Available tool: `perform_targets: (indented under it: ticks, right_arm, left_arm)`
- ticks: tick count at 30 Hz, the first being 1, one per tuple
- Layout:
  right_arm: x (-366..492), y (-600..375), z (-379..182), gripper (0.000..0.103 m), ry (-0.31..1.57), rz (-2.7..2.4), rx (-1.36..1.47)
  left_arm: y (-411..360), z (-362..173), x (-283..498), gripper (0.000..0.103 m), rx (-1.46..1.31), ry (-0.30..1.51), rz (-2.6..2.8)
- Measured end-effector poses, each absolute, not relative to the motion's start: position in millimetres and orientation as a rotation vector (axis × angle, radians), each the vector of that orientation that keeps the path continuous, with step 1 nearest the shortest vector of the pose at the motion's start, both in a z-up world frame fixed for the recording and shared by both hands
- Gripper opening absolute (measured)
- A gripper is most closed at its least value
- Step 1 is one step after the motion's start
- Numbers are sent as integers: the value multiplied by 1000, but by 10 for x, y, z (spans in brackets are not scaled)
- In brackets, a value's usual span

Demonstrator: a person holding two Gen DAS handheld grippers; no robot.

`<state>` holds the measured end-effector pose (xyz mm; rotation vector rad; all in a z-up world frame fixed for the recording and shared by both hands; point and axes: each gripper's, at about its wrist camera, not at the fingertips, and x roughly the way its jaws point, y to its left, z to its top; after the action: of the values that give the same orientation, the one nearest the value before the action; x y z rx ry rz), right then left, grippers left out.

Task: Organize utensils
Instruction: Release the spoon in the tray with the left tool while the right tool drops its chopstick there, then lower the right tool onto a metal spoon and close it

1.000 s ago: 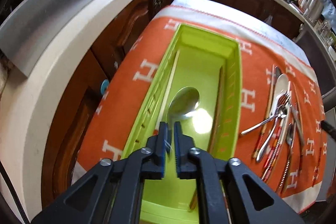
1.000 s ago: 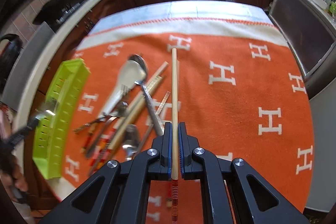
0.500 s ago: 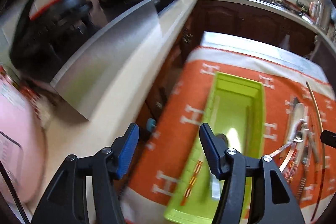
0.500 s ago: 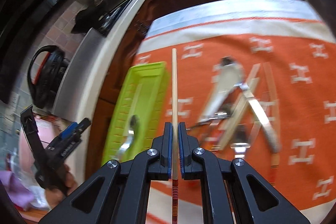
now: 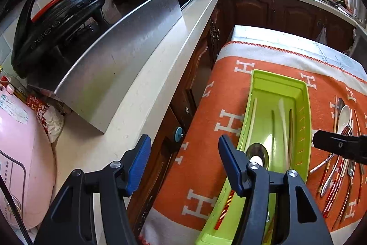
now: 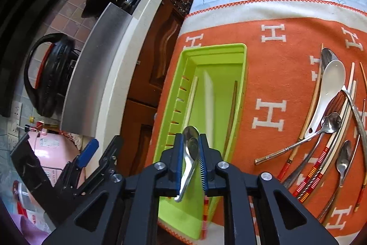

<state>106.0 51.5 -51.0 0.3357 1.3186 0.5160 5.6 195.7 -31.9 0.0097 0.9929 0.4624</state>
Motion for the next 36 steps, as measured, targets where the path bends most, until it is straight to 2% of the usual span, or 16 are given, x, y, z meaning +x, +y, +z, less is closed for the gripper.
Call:
perform_targets:
  ticks: [11,28,36]
  right_arm:
    - [918,-315,-605,14,1287,438,251]
    - [532,-1965,-630,15,1181,240,358]
    - [483,-2444,-766,15,1166,197,418]
  left_arm:
    - [1661,-452,72,61,7,1038,365]
    - [280,-546,272,61,127,1080,26]
    - [-78,-696,535,61,152,1095,-71]
